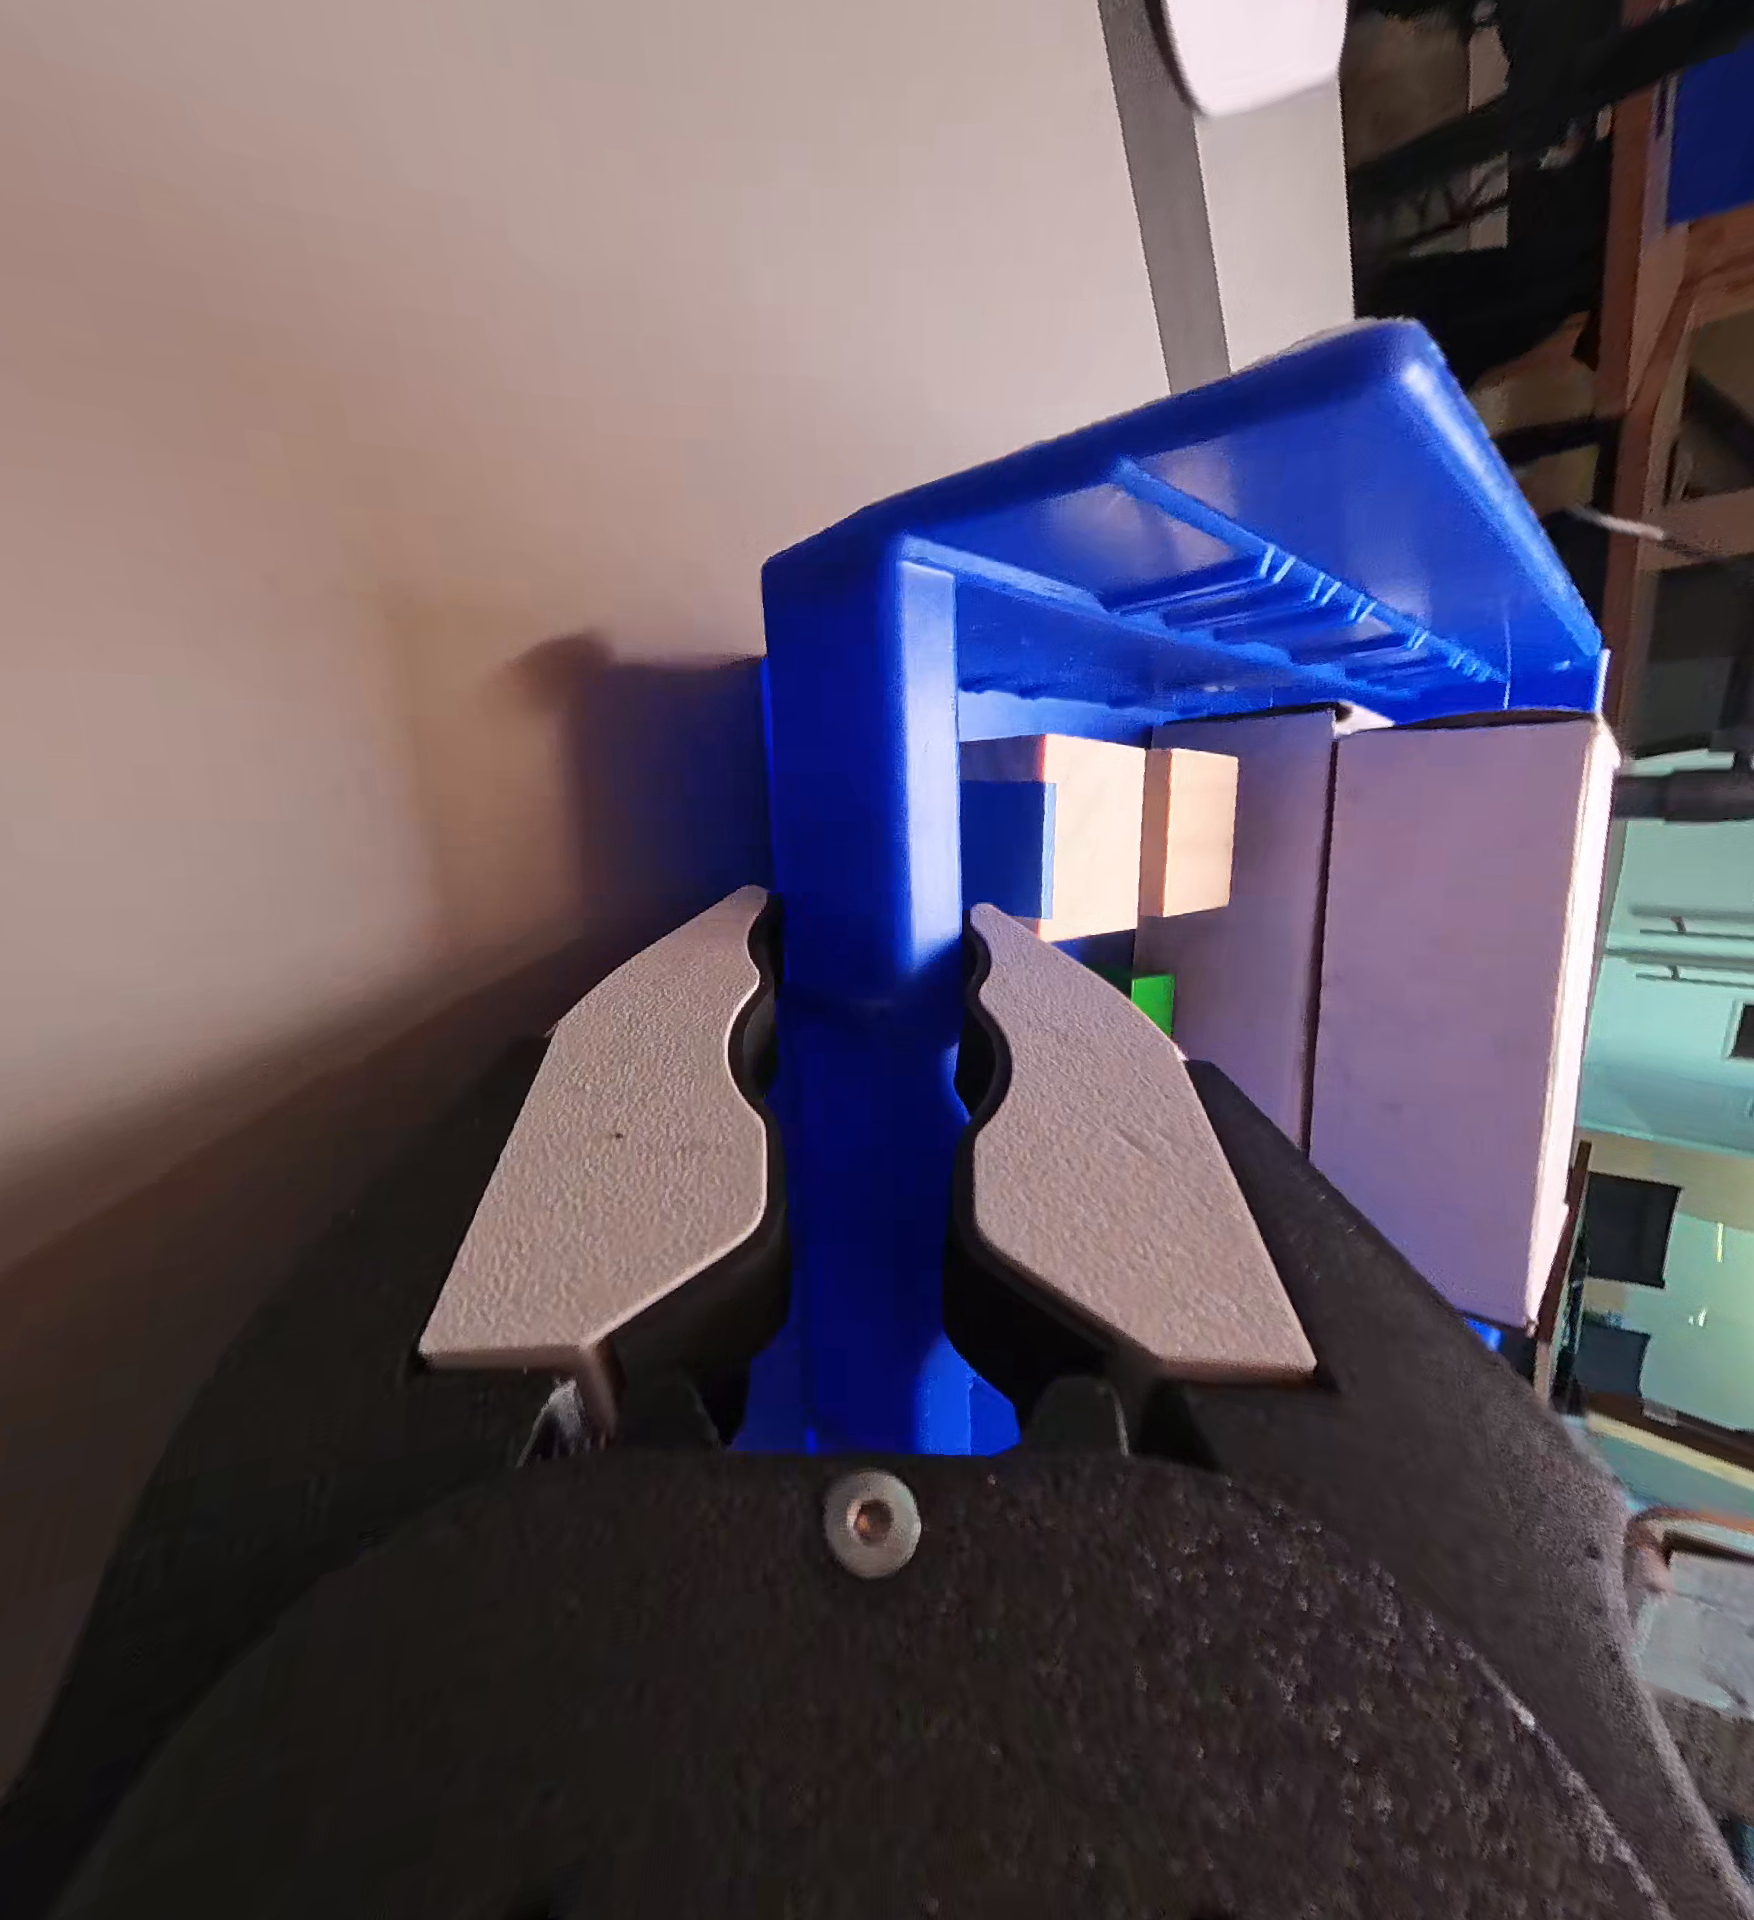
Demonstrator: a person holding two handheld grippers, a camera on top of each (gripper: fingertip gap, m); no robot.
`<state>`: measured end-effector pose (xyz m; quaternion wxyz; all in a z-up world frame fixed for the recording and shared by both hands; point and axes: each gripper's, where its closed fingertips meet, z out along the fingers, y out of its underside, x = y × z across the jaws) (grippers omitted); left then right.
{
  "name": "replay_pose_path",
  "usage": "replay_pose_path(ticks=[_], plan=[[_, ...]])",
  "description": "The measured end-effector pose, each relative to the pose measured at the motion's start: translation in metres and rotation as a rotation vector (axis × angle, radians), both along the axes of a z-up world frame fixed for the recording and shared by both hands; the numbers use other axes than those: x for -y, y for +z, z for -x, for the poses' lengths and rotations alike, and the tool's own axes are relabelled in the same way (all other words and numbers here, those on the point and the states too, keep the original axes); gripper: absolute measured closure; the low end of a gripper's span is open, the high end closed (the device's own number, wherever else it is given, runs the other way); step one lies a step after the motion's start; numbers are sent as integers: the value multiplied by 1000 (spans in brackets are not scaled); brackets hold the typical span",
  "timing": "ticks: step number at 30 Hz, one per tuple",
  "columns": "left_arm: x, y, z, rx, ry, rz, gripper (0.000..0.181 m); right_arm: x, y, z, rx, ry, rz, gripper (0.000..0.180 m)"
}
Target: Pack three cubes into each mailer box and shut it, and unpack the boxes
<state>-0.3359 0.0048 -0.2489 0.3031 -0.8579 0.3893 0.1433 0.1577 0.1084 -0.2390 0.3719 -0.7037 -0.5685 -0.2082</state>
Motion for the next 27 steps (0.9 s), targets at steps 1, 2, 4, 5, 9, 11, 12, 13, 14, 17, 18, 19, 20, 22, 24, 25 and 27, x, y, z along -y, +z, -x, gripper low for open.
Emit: replay_pose_path(ticks=[1, 2, 4, 5, 9, 11, 12, 13, 14, 17, 18, 19, 20, 22, 24, 25, 27], plan=[[0, 0, -8, -17, -15, -12, 150, 7, 0, 10, -15, 31, -6, 148], [0, 0, -18, -26, -38, -21, 150, 15, 0, 21, -28, 67, -8, 148], [3, 1, -45, -28, -109, -35, 149, 33, 0, 40, -24, 133, -11, 148], [5, 1, -60, -26, -151, -39, 149, 42, 0, 49, -19, 161, -12, 148], [8, 1, -117, -24, -305, -50, 148, 77, 0, 86, -22, 301, -6, 148], [4, 1, -139, -27, -356, -55, 148, 92, 0, 102, -25, 374, -9, 148], [1, 1, -149, -28, -376, -58, 148, 99, 0, 108, -28, 406, -7, 148], [-3, 1, -157, -28, -394, -61, 148, 106, 0, 114, -32, 440, -9, 148], [-6, 1, -165, -27, -411, -64, 148, 112, 0, 119, -33, 469, -16, 148], [-14, 1, -186, -24, -469, -73, 148, 127, 1, 128, -45, 520, -32, 148], [-16, 1, -192, -23, -490, -79, 148, 131, 1, 130, -48, 535, -36, 148], [-17, 1, -199, -23, -511, -88, 148, 136, 1, 132, -49, 548, -41, 148], [-18, 1, -205, -22, -530, -97, 147, 139, 1, 134, -49, 556, -46, 148], [-22, 3, -215, -29, -566, -141, 147, 144, 1, 137, -49, 567, -57, 148], [-26, 6, -218, -49, -574, -227, 146, 148, 3, 139, -59, 570, -74, 148], [-25, 11, -218, -17, -556, -258, 141, 151, 7, 142, -89, 586, -94, 147], [-15, 32, -224, 203, -500, -296, 137, 168, 29, 153, -324, 628, -53, 143]])
